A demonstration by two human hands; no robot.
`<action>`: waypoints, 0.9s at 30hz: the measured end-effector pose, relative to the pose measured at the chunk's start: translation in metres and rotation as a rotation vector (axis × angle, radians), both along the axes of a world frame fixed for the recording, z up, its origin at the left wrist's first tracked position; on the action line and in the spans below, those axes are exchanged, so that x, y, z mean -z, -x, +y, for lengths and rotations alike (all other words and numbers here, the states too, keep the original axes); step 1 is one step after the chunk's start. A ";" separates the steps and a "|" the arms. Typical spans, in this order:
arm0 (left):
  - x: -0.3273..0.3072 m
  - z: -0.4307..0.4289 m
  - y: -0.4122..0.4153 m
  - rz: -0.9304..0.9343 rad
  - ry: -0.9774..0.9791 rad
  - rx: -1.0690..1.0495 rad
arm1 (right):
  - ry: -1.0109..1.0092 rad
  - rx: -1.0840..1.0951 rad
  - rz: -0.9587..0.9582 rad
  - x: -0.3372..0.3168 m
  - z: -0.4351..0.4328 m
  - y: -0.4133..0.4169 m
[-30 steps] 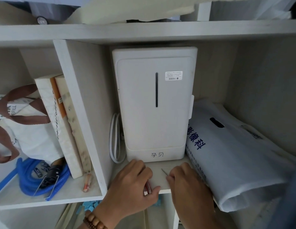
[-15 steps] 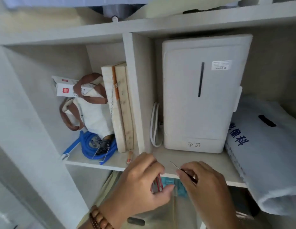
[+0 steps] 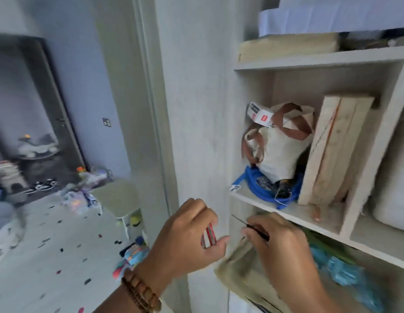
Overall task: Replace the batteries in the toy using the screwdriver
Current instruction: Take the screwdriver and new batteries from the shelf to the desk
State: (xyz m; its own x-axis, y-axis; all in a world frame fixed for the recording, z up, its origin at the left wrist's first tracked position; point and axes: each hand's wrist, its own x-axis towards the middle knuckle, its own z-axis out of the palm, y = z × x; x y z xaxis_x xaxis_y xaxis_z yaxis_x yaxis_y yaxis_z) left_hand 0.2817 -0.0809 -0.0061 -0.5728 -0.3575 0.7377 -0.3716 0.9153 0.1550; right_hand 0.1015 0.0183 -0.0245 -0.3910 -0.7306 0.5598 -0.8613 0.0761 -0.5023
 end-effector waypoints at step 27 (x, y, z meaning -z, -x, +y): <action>0.023 -0.204 -0.470 -0.035 0.003 -0.629 | -0.022 -0.637 -0.149 0.020 -0.306 -0.445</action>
